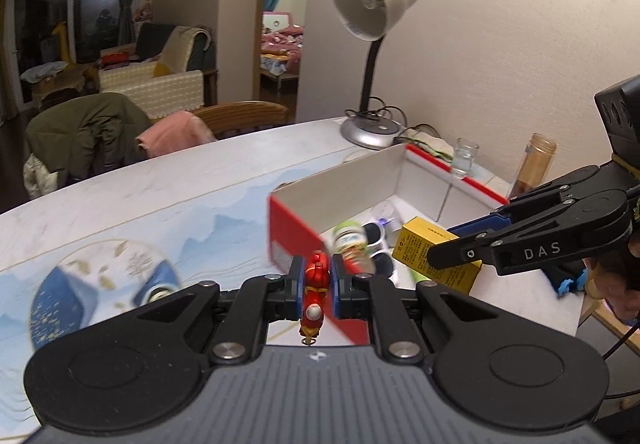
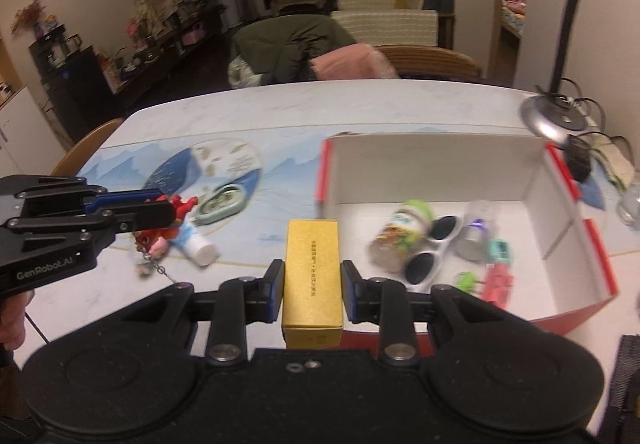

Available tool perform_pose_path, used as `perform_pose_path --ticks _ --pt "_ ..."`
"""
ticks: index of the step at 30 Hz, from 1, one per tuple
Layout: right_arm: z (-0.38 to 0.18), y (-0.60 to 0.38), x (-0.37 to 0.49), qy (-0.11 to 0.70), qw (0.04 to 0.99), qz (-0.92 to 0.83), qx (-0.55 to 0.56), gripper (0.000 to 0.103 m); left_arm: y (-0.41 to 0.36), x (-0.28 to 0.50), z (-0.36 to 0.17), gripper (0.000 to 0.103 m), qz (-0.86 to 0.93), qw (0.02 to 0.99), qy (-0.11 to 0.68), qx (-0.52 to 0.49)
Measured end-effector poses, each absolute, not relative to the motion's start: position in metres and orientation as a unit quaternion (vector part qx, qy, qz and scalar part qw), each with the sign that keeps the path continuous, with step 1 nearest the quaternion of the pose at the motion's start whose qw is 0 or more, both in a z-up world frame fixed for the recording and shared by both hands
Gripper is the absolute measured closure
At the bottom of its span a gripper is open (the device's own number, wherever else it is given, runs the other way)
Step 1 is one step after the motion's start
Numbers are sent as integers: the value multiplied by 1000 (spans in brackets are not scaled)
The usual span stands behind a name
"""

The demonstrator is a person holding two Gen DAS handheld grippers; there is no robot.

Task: Organize rigid objects
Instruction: 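Carry the keychain and yellow box with both tools into the red box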

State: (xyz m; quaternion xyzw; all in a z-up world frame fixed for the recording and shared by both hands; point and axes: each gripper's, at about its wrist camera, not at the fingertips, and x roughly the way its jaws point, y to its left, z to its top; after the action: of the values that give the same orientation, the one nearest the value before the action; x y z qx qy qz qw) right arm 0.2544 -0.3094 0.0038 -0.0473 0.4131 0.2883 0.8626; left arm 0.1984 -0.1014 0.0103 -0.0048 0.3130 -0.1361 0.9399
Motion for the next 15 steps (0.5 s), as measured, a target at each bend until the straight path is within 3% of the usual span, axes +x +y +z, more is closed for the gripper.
perform_pose_path --ticks 15 --pt "-11 -393 314 409 882 233 -33 75 -195 272 6 91 -169 926 337 21"
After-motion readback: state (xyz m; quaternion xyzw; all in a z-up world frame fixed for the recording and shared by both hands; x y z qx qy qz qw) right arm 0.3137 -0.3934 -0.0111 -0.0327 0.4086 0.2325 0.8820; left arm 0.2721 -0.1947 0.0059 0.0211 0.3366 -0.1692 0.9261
